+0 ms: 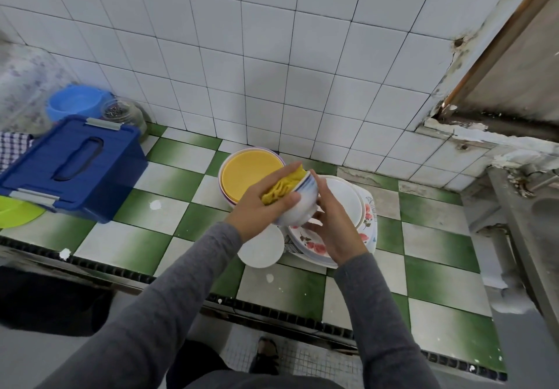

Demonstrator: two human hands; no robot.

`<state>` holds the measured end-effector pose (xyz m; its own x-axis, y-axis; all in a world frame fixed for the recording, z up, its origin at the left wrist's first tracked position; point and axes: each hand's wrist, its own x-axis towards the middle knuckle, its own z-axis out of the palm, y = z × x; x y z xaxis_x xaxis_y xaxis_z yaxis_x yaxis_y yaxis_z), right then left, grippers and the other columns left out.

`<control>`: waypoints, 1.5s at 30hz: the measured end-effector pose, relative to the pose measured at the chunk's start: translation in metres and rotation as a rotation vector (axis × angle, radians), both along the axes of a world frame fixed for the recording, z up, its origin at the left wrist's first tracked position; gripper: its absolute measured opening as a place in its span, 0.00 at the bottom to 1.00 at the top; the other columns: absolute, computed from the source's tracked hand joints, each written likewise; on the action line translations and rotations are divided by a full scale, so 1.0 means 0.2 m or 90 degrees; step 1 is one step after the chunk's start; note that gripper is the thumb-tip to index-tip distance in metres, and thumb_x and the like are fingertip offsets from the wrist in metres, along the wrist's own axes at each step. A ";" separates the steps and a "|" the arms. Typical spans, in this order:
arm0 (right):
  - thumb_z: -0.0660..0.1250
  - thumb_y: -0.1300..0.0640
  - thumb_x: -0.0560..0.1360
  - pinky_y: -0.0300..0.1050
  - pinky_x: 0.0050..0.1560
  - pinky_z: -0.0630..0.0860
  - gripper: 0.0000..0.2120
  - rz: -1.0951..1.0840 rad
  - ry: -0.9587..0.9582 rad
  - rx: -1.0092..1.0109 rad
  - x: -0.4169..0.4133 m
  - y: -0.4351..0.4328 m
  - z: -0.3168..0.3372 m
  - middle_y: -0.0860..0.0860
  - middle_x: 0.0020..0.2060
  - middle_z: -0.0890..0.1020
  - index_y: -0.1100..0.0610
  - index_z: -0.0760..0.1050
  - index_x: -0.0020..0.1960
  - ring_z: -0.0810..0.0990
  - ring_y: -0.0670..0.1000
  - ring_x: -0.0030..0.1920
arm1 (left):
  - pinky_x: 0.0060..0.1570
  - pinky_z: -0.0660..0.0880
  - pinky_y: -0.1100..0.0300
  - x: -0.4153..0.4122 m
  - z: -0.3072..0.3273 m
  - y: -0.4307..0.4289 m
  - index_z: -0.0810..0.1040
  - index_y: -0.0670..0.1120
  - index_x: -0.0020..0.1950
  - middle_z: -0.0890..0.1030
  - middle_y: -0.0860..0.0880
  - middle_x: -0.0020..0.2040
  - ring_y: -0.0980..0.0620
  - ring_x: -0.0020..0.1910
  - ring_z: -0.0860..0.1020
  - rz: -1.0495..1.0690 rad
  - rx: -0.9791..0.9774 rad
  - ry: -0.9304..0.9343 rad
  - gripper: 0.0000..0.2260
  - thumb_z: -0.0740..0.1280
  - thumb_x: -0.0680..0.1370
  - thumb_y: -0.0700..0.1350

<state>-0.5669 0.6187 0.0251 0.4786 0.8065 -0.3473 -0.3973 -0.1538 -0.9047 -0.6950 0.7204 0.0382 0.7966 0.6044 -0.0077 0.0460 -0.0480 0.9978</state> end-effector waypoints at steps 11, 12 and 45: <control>0.60 0.50 0.83 0.55 0.58 0.69 0.14 -0.043 0.124 0.084 -0.01 0.07 0.04 0.54 0.66 0.78 0.44 0.80 0.63 0.75 0.57 0.59 | 0.48 0.81 0.44 -0.01 -0.03 0.09 0.79 0.63 0.60 0.80 0.49 0.64 0.45 0.58 0.79 0.223 -0.376 -0.155 0.15 0.68 0.76 0.48; 0.61 0.53 0.82 0.54 0.59 0.69 0.13 -0.054 0.141 0.100 -0.01 0.07 0.04 0.54 0.65 0.80 0.48 0.80 0.63 0.76 0.56 0.58 | 0.46 0.81 0.46 -0.01 -0.04 0.11 0.77 0.63 0.62 0.80 0.50 0.64 0.46 0.57 0.79 0.239 -0.373 -0.159 0.16 0.68 0.77 0.47; 0.58 0.61 0.84 0.52 0.64 0.78 0.17 -0.202 -0.259 0.129 -0.35 0.53 0.46 0.46 0.64 0.79 0.46 0.71 0.69 0.78 0.49 0.64 | 0.69 0.71 0.52 0.04 0.24 0.51 0.76 0.56 0.67 0.73 0.51 0.72 0.59 0.70 0.71 0.245 0.215 -0.137 0.13 0.59 0.83 0.49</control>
